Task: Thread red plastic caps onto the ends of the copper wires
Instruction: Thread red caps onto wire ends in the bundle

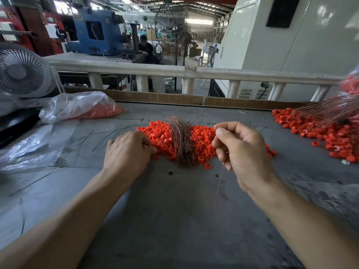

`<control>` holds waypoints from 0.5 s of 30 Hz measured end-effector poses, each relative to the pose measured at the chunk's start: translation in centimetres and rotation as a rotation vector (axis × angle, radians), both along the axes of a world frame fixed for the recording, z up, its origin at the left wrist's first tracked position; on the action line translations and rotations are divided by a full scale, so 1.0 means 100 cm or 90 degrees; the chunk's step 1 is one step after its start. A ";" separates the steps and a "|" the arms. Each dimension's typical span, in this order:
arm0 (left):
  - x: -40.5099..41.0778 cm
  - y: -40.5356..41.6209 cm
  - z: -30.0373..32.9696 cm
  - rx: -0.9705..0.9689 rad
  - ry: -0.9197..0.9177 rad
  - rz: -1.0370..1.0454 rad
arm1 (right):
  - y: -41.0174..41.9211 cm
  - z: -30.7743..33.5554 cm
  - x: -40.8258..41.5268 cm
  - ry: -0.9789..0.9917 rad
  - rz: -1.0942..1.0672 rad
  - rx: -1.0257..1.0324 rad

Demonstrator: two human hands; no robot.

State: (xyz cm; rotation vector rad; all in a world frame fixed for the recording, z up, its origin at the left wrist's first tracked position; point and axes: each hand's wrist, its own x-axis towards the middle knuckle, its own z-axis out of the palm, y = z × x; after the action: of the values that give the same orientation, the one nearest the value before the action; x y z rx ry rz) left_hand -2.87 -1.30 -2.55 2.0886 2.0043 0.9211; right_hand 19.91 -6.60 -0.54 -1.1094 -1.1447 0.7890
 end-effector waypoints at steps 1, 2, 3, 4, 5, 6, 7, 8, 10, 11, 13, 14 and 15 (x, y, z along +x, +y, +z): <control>0.001 0.001 -0.001 0.005 -0.009 -0.005 | 0.000 -0.002 -0.001 -0.009 0.004 -0.003; 0.001 0.002 -0.001 0.007 -0.020 -0.011 | 0.000 -0.003 -0.002 -0.019 0.007 -0.005; 0.002 0.003 -0.002 0.005 -0.025 -0.017 | 0.000 -0.003 -0.003 -0.029 0.011 -0.006; 0.002 0.004 -0.003 0.002 -0.024 -0.022 | 0.000 -0.004 -0.004 -0.037 0.016 -0.007; 0.003 0.005 -0.004 0.000 -0.018 -0.026 | 0.000 -0.005 -0.005 -0.044 0.020 -0.008; 0.003 0.007 -0.005 0.001 -0.013 -0.029 | 0.000 -0.005 -0.006 -0.051 0.025 -0.009; 0.003 0.008 -0.006 0.004 -0.014 -0.033 | -0.001 -0.006 -0.007 -0.059 0.030 -0.012; 0.003 0.009 -0.007 0.008 -0.019 -0.036 | -0.001 -0.007 -0.008 -0.066 0.035 -0.017; 0.002 0.011 -0.008 0.017 -0.028 -0.041 | -0.002 -0.008 -0.010 -0.075 0.046 -0.026; 0.002 0.012 -0.008 0.020 -0.032 -0.043 | -0.002 -0.008 -0.010 -0.078 0.051 -0.028; 0.003 0.013 -0.009 0.026 -0.041 -0.044 | -0.003 -0.008 -0.012 -0.083 0.056 -0.029; 0.003 0.013 -0.009 0.029 -0.045 -0.045 | -0.003 -0.008 -0.012 -0.086 0.058 -0.028; 0.003 0.013 -0.009 0.033 -0.049 -0.046 | -0.003 -0.008 -0.012 -0.089 0.059 -0.025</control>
State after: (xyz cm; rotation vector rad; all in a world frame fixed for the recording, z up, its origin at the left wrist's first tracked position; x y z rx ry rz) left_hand -2.55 0.04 -3.47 2.1030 1.8741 1.0343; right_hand 18.70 -6.90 -1.38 -1.1657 -1.3112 0.8192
